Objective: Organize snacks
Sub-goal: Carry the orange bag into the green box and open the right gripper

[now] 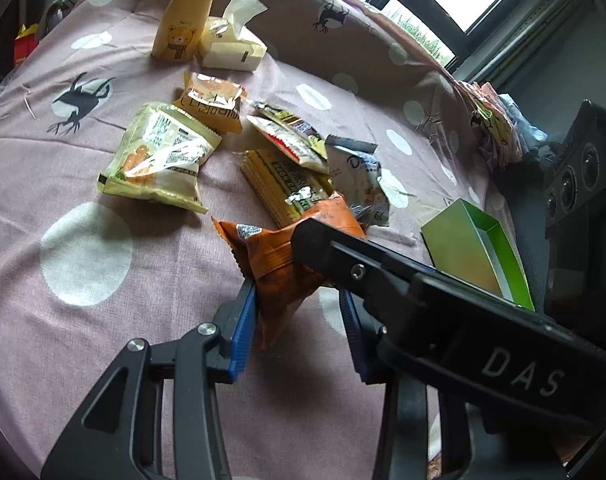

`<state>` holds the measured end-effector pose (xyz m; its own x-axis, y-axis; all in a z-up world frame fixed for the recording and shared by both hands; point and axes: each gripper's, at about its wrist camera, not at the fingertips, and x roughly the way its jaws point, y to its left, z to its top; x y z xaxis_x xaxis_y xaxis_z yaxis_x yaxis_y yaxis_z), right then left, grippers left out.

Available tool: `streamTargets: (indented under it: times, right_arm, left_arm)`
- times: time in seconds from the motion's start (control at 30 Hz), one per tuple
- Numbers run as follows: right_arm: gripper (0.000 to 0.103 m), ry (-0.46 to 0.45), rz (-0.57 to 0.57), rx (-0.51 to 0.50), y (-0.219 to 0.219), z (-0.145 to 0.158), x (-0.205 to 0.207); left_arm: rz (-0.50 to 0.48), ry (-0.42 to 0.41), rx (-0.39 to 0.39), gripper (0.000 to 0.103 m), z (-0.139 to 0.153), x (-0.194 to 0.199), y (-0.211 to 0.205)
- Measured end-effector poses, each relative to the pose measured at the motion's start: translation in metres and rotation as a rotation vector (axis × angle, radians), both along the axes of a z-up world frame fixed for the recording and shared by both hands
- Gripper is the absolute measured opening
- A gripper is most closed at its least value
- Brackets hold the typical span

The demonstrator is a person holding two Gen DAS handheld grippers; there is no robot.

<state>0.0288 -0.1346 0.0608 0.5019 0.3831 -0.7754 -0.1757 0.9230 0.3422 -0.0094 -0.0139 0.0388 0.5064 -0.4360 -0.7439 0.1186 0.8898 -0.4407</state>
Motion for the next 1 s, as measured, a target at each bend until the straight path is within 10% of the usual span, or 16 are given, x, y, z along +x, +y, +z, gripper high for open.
streamTargets:
  times: [0.43,1.0]
  right_arm:
    - [0.059,-0.294,-0.226,0.100,-0.083,0.087,-0.061]
    - [0.059,-0.197,-0.685,0.122,-0.225,0.069,-0.092]
  left_arm:
    - [-0.256,-0.371,0.054,0.038,0.078,-0.020,-0.088]
    - [-0.690,-0.324,0.119,0.038,0.062,-0.003,-0.240]
